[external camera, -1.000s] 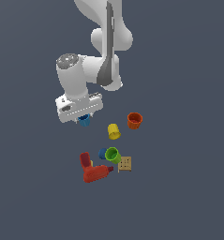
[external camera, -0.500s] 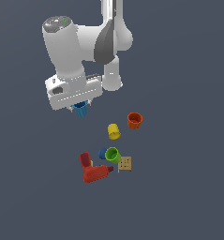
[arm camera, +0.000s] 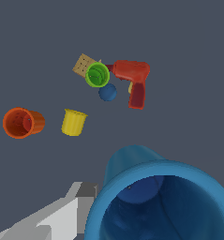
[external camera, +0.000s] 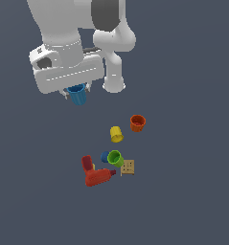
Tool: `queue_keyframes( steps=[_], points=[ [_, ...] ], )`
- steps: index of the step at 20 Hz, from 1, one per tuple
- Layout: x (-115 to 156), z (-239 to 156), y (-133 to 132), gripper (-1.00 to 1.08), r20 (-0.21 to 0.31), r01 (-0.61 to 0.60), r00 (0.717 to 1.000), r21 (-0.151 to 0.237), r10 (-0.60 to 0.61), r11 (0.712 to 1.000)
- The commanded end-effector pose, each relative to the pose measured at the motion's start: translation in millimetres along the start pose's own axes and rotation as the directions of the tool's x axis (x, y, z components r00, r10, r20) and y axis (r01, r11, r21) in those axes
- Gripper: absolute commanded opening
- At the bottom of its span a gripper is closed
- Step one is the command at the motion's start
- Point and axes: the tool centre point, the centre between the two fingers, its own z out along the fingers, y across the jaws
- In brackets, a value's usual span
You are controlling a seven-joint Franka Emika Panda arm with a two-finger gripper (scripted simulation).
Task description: Pick up a designated object from a clutter of objects.
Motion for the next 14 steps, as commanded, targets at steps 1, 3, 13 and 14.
queue_keyframes(
  steps=[1,3,13,14],
  points=[
    [4.4,-25.5,0.8,-1.00,0.000,0.000,1.000,0.000,0.000,1.000],
    [8.1,-43.7,1.7,-1.00,-0.001,0.001,1.000,0.001,-0.001,1.000],
    [21.4,-103.9,6.0,-1.00,-0.001,0.002,1.000,0.002,-0.002,1.000],
    [22.2,-107.2,6.3,-1.00,-0.001,0.002,1.000,0.002,-0.002,1.000]
  ],
)
